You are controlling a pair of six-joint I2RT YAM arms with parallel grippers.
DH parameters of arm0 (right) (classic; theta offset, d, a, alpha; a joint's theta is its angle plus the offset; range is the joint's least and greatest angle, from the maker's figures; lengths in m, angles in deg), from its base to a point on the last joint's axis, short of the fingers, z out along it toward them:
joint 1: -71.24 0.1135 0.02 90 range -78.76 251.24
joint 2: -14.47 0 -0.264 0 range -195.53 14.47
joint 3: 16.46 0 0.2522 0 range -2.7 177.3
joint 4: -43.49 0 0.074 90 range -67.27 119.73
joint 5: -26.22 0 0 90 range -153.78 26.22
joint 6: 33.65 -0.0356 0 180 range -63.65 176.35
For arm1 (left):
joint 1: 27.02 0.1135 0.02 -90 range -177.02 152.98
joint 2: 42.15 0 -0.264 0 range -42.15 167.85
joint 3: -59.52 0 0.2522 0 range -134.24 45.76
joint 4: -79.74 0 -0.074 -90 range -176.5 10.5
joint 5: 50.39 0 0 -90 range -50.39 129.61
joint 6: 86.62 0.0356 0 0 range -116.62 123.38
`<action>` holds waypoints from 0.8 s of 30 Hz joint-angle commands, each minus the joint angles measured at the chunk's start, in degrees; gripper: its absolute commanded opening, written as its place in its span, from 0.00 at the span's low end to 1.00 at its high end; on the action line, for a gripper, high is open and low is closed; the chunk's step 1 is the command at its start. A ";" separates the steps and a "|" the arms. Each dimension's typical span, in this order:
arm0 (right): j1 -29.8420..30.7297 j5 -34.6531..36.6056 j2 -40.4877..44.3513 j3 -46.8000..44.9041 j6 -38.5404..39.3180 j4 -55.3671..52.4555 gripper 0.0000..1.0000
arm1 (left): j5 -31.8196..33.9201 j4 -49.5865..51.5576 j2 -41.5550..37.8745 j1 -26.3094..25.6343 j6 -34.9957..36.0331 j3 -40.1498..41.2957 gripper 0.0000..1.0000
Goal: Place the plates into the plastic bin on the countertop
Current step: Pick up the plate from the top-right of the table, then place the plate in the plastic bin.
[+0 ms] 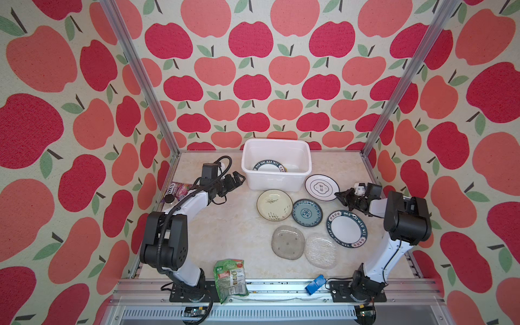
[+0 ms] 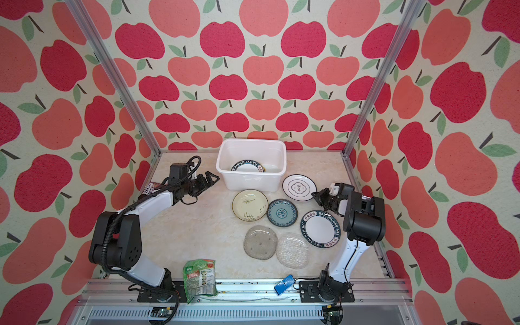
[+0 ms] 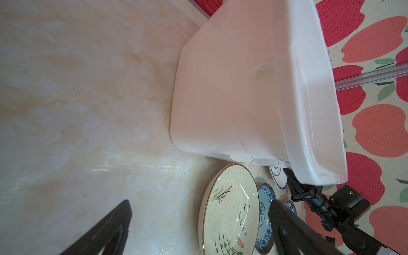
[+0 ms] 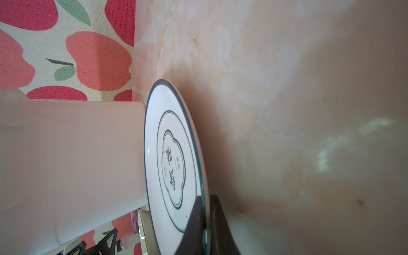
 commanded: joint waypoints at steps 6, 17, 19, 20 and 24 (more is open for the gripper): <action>1.72 10.41 19.06 0.33 0.87 -15.09 0.00 | -0.45 0.63 -2.66 1.22 0.72 0.33 0.99; 8.17 40.52 40.48 11.96 6.50 -32.02 0.00 | 1.56 5.05 -0.99 5.32 2.79 -5.20 0.99; 9.87 40.93 40.91 14.37 5.80 -30.61 0.00 | 1.05 5.53 0.16 6.23 2.37 -7.08 0.99; 10.62 39.27 40.06 16.68 5.40 -30.21 0.00 | 0.35 5.64 0.79 6.72 1.76 -8.24 0.99; 15.08 36.69 32.85 30.92 3.56 -34.89 0.00 | -0.36 8.72 3.40 7.73 -1.72 -14.54 0.99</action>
